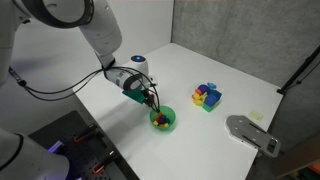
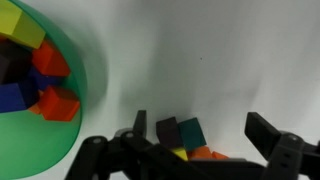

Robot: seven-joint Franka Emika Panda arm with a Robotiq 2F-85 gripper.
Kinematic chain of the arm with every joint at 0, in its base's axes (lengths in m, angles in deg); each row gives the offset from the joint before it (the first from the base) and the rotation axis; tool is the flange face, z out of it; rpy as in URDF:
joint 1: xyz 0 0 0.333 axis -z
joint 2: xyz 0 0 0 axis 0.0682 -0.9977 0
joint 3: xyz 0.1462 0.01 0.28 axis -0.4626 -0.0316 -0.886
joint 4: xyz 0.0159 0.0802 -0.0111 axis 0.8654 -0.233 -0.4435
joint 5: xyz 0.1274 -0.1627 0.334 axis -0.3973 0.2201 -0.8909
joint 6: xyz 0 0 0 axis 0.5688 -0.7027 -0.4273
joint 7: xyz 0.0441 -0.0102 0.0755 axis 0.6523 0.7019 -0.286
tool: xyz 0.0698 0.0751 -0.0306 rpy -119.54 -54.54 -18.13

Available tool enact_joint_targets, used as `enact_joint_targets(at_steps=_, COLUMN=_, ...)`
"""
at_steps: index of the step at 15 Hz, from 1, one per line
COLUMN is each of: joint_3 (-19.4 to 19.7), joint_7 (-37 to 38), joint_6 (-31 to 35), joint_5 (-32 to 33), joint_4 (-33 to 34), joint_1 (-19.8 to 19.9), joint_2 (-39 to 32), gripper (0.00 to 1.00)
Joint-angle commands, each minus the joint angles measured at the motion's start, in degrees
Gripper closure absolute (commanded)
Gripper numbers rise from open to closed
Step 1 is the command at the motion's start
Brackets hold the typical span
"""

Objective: Pick up the green and blue block from the table and put them in the green bowl

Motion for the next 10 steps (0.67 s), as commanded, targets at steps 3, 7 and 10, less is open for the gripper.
enact_joint_targets(at_steps=3, joint_3=0.80, joint_7=-0.67, joint_6=2.30, joint_5=3.38, joint_4=3.77, joint_1=-0.39, joint_2=-4.65, gripper=0.00)
enact_joint_targets(at_steps=7, joint_3=1.24, joint_7=-0.90, joint_6=2.65, joint_5=4.60, joint_4=6.55, joint_1=-0.69, joint_2=-7.20, gripper=0.00)
enact_joint_targets(at_steps=10, joint_3=1.58, joint_7=-0.98, joint_6=3.38, joint_5=5.06, joint_4=8.20, joint_1=-1.03, joint_2=-8.73, gripper=0.00)
